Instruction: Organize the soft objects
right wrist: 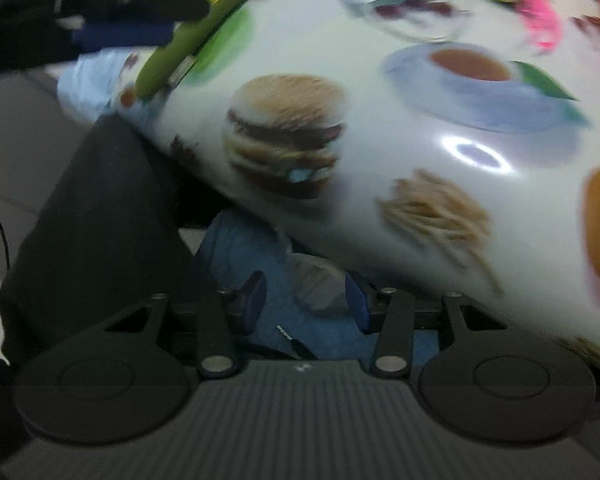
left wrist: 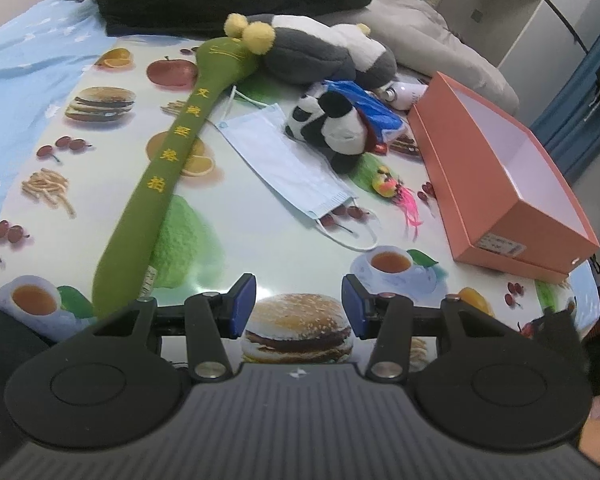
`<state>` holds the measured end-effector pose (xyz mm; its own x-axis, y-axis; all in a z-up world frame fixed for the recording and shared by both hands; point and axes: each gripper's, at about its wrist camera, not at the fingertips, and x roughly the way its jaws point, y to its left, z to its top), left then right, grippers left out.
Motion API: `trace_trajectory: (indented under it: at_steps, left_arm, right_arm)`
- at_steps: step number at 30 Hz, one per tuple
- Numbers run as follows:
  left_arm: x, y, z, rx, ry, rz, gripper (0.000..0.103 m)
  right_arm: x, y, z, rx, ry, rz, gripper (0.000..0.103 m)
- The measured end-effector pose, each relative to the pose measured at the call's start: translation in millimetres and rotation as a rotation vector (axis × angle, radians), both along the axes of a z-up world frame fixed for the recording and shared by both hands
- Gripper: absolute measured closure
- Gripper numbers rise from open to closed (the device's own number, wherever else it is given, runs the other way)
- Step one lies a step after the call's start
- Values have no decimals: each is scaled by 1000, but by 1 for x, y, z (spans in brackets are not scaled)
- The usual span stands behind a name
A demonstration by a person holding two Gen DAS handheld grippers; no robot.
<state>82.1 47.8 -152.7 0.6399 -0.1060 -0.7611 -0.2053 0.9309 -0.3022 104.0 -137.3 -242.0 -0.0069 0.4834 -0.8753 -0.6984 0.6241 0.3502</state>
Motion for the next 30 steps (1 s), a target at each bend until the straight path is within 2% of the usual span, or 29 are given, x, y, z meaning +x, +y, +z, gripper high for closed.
trace_trajectory:
  at_steps: [5, 11, 20, 24, 27, 30]
  left_arm:
    - [-4, 11, -1, -7, -6, 16, 50]
    - [-9, 22, -6, -17, -1, 27, 50]
    - [-16, 31, -7, -17, 1, 34, 50]
    - [-17, 33, -6, -15, -1, 39, 50]
    - [-17, 32, -5, -13, -4, 38, 50]
    - [-18, 31, -4, -16, -8, 36, 50]
  right_arm:
    - [-8, 25, -9, -29, -51, 114, 62]
    - [-5, 41, -16, -42, -63, 157, 69]
    - [-8, 62, -24, -105, -130, 227, 72]
    - [-10, 65, -31, -121, -105, 250, 74]
    - [-9, 66, -41, -151, -68, 254, 83]
    - [-10, 66, -48, -155, -42, 259, 88]
